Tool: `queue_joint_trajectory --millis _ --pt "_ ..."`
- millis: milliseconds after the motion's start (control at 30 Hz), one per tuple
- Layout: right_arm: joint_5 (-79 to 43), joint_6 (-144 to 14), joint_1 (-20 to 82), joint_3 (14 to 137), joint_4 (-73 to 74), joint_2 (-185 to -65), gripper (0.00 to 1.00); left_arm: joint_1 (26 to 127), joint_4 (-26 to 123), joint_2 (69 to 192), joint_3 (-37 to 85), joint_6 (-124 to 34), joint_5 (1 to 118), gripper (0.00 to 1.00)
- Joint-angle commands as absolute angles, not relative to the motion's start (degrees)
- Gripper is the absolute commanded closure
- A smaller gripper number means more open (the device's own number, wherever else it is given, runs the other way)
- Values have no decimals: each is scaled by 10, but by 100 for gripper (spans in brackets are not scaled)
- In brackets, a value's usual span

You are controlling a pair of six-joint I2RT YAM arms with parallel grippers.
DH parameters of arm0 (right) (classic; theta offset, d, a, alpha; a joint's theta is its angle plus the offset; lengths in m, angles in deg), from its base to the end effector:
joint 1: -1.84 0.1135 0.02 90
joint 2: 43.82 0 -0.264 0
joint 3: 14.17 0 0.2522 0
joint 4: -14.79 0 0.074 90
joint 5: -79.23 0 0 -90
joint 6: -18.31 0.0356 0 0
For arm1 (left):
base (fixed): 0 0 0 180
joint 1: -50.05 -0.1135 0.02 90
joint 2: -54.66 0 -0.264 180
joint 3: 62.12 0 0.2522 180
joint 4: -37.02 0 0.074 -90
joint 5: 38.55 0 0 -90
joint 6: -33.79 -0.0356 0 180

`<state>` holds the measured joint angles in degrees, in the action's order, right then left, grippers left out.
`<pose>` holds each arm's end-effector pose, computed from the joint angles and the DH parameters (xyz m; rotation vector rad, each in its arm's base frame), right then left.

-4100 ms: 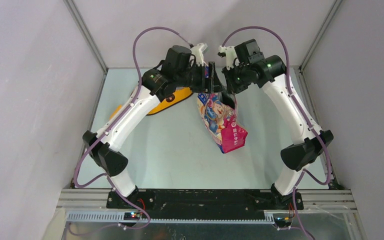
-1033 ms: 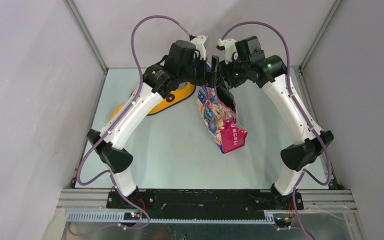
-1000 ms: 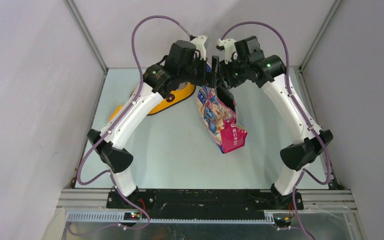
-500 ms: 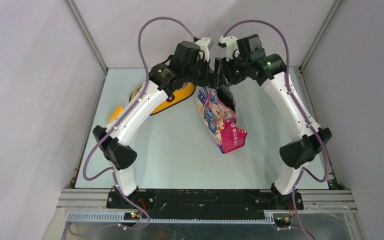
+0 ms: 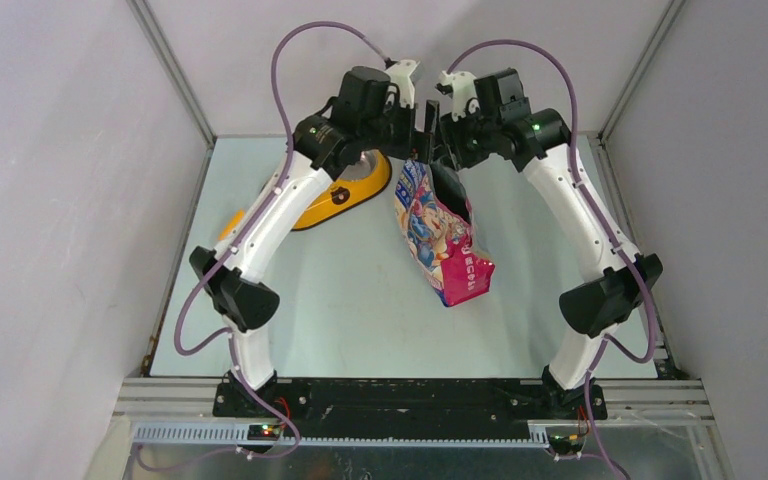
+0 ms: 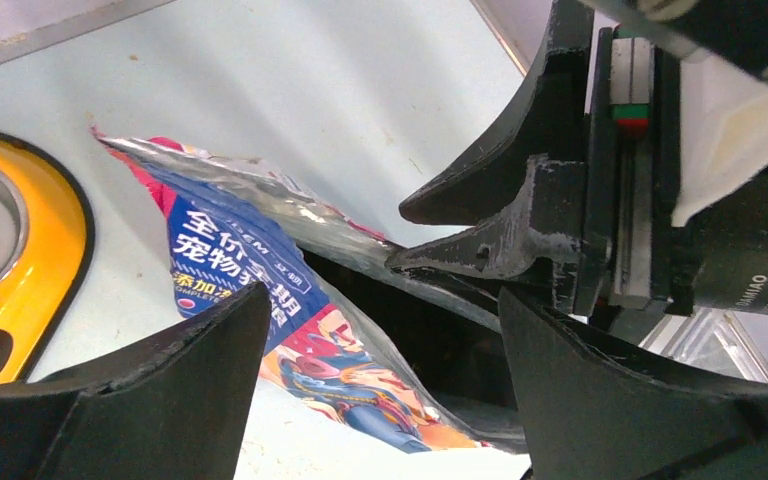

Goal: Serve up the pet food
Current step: Open the pet food bag at the center of the board.

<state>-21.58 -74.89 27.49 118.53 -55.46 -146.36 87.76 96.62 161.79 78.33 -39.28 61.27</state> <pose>0.3385 0.1700 0.4277 -0.6676 2.1911 0.4197 0.3177 -0.2533 0.4560 0.4908 2.0528 -0.7620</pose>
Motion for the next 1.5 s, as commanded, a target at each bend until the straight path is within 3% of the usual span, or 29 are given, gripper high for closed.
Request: queue_joint_trajectory --millis 0,300,867,1467 --pt "-221 -747 277 1184 -532 -1453 67 878 944 1640 802 -402 665 10" --pt "-227 -745 269 1157 -524 -1436 68 874 951 1637 766 -378 629 18" --pt "-266 -738 250 1125 -515 -1415 70 876 937 1571 745 -371 641 15" --pt "-268 -740 246 1111 -507 -1401 73 877 965 1646 771 -382 555 30"
